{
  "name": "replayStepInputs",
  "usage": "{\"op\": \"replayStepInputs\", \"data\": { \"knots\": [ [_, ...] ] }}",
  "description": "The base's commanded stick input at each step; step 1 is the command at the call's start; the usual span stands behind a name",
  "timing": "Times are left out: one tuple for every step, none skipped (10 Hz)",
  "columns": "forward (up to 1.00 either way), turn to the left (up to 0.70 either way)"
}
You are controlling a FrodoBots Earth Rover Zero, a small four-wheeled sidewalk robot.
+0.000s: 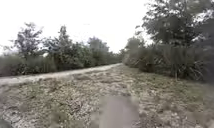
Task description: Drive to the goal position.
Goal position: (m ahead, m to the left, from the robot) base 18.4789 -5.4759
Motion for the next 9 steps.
{"op": "replayStepInputs", "data": {
  "knots": [
    [0.70,0.00],
    [0.70,0.00],
    [0.70,0.00],
    [0.70,0.00],
    [0.70,0.00],
    [0.70,0.00],
    [0.70,0.00],
    [0.70,0.00],
    [0.70,0.00]
  ]
}}
